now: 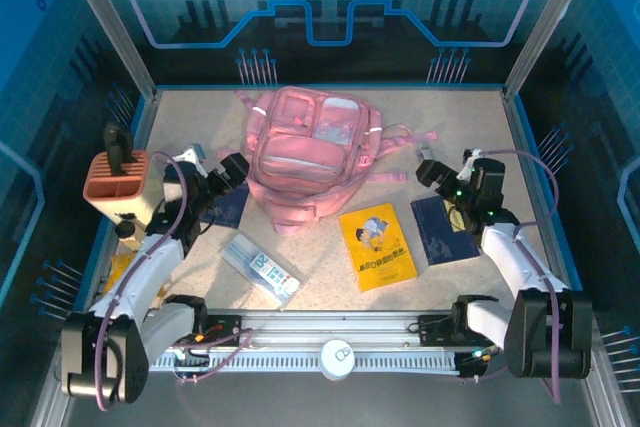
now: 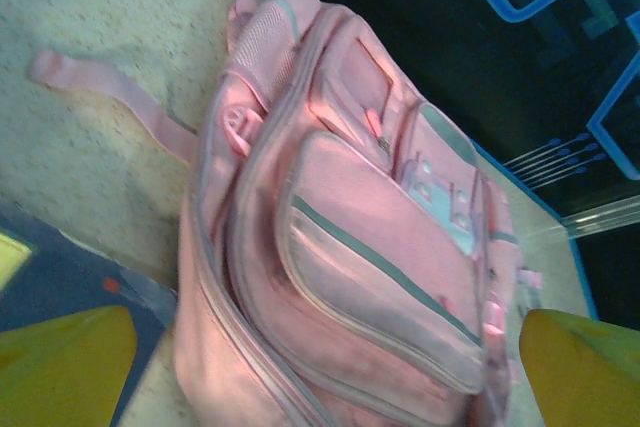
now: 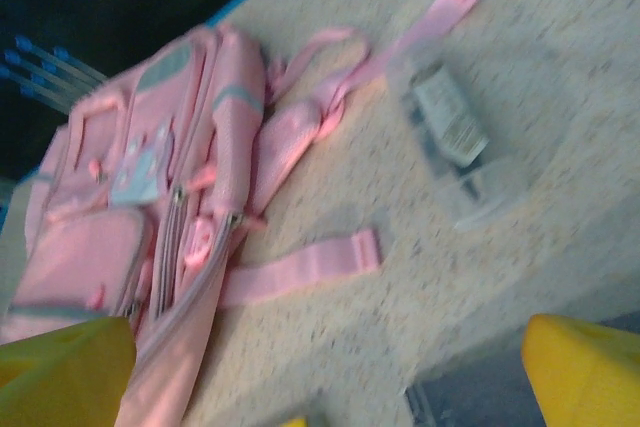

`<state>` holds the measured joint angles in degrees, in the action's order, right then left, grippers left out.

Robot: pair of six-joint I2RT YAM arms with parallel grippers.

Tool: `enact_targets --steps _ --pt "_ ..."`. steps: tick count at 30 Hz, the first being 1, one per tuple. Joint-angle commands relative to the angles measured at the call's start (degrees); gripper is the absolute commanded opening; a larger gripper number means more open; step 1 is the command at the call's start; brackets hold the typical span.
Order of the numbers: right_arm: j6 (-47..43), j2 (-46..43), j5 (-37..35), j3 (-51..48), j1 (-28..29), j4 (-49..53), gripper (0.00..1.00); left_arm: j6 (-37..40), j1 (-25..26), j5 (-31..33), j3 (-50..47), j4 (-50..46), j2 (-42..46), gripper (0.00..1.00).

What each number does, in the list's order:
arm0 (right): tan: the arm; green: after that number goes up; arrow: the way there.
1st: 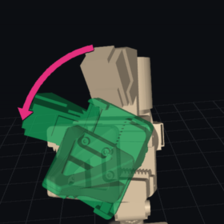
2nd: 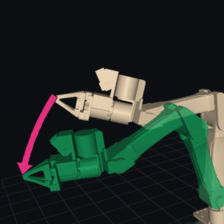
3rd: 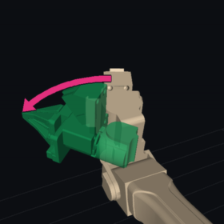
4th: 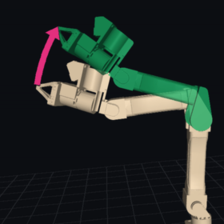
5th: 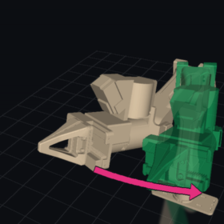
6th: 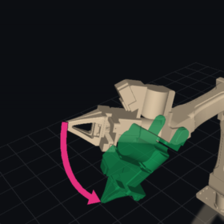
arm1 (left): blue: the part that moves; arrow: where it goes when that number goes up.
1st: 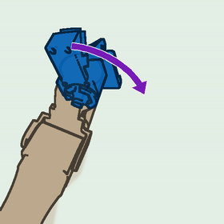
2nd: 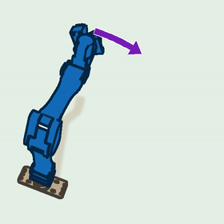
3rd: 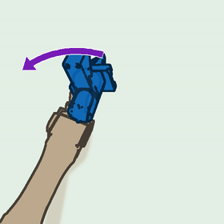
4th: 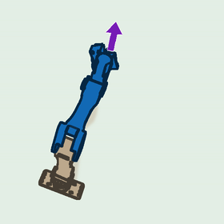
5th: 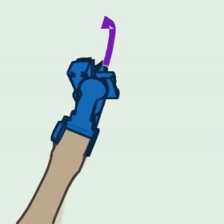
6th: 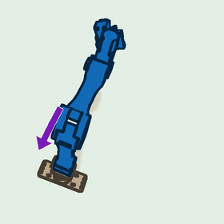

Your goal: Pack books, pencil case, and school supplies into a backpack

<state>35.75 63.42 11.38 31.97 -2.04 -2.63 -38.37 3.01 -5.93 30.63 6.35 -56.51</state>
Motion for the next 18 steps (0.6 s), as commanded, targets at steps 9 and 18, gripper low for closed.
enact_targets --steps 9,18 --pt "1.2 -0.1 0.0 3.0 16.7 9.9 1.00 -15.7 19.2 8.3 2.7 -11.4 -1.5 0.99" --pt "6.6 4.9 0.5 2.6 26.7 5.3 1.00 -30.0 31.3 16.6 5.5 -11.1 -11.1 0.99"
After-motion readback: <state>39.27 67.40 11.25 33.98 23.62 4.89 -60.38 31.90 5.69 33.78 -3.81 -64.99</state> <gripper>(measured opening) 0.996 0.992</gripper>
